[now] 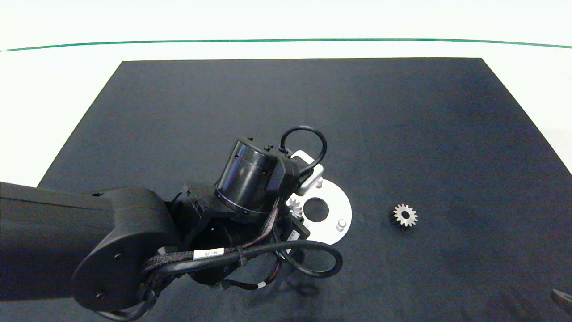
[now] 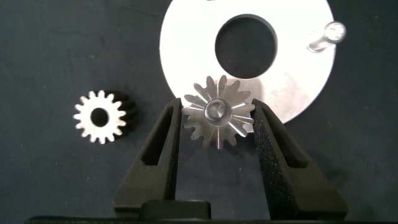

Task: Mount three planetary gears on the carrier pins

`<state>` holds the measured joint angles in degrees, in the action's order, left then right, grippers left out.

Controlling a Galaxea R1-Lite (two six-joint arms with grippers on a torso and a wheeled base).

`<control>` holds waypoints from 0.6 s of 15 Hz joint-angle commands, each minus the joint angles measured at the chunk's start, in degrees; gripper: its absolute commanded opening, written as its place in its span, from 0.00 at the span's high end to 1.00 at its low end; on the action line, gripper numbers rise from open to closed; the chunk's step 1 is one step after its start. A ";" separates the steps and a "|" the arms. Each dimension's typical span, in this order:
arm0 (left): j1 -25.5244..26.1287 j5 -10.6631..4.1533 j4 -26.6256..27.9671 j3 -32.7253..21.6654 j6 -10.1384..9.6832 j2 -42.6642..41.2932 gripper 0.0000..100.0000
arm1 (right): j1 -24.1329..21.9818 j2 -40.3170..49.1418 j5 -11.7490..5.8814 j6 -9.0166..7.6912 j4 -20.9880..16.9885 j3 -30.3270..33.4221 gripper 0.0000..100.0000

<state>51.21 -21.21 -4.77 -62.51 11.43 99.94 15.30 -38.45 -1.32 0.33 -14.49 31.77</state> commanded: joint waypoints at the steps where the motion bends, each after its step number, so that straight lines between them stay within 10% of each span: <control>1: -0.15 -0.15 0.02 0.11 -0.01 -0.45 1.00 | 0.43 0.04 0.00 0.02 -0.10 -0.13 0.00; 9: -0.24 -0.15 -0.24 1.08 -0.36 -0.36 1.00 | 0.52 -0.22 0.00 0.02 -0.10 -0.04 0.00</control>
<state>50.96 -21.22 -5.01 -61.51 10.97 99.56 15.79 -38.50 -1.32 0.35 -14.49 31.63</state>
